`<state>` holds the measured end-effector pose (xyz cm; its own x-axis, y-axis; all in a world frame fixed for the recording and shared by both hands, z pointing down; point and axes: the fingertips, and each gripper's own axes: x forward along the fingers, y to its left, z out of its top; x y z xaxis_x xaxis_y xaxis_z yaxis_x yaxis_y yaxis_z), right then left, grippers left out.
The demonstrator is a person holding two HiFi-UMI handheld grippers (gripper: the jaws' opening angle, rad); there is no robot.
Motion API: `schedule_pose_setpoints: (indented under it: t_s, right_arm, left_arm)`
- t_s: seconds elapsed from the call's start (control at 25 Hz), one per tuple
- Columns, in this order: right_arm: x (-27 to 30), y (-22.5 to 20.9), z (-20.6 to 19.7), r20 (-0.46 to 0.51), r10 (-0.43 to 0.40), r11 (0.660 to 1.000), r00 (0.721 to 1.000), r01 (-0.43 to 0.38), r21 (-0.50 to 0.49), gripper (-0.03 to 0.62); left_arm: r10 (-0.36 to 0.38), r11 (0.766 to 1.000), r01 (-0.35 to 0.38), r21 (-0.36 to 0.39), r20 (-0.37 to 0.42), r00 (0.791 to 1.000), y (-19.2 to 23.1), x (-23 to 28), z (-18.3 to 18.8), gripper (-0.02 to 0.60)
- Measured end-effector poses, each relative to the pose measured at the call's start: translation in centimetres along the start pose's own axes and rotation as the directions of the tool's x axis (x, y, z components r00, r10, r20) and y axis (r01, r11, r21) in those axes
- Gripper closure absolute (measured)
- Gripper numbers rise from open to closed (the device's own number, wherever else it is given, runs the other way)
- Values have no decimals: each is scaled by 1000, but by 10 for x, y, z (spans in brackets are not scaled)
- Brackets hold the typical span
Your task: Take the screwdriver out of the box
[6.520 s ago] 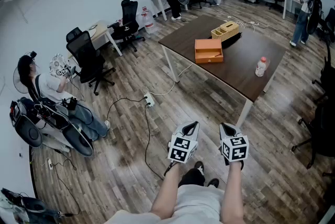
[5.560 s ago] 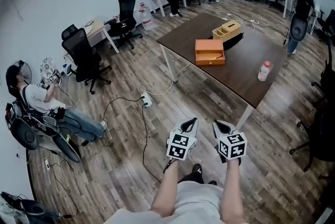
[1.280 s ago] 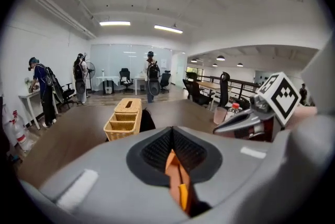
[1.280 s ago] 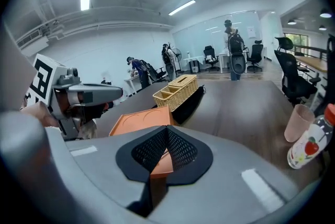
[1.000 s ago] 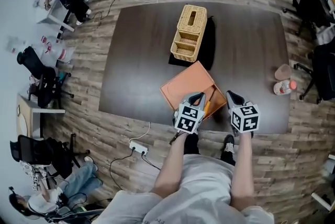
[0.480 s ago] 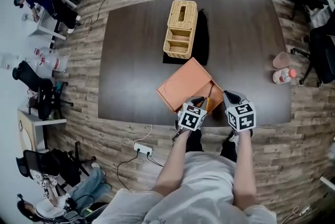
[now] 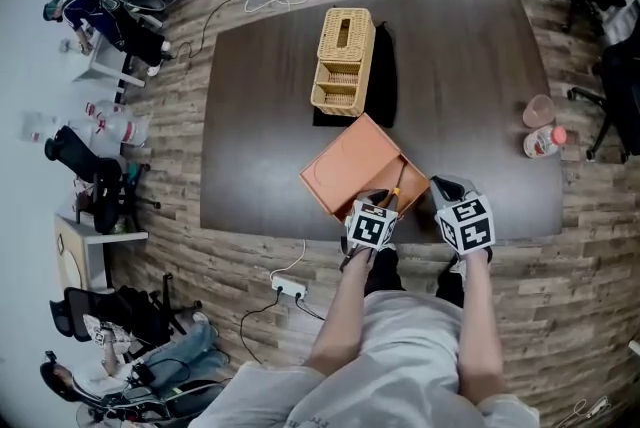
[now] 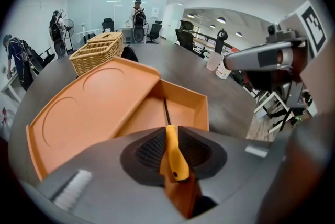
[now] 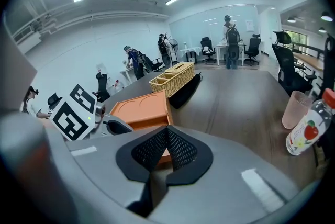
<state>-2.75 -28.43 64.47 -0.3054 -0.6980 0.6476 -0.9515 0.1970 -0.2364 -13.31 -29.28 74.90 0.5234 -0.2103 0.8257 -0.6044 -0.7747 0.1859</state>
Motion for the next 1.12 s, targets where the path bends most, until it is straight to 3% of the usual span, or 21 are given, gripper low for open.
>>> schedule_pose_setpoints:
  t_s: [0.24,0.68,0.88,1.12]
  right_arm:
    - [-6,-16,-5,8,-10,1000,1000,9,30,597]
    - [-6,-31,-10,2,-49,997,999,48,64,597]
    - [-11,-35,-13,-2,-68,995,998,68,76,597]
    - [-18,-41,-22,-11,-93,992,996,93,89,597]
  left_arm:
    - [15,1000,-15,-7,-39,999,-3,6,-4,437]
    - [4,1000,-10,-28,-191,982,11,21,-14,385]
    - [-15,1000,9,-27,-227,974,5,30,-13,368]
    - [21,1000,-20,7,-249,968,4,36,-14,368]
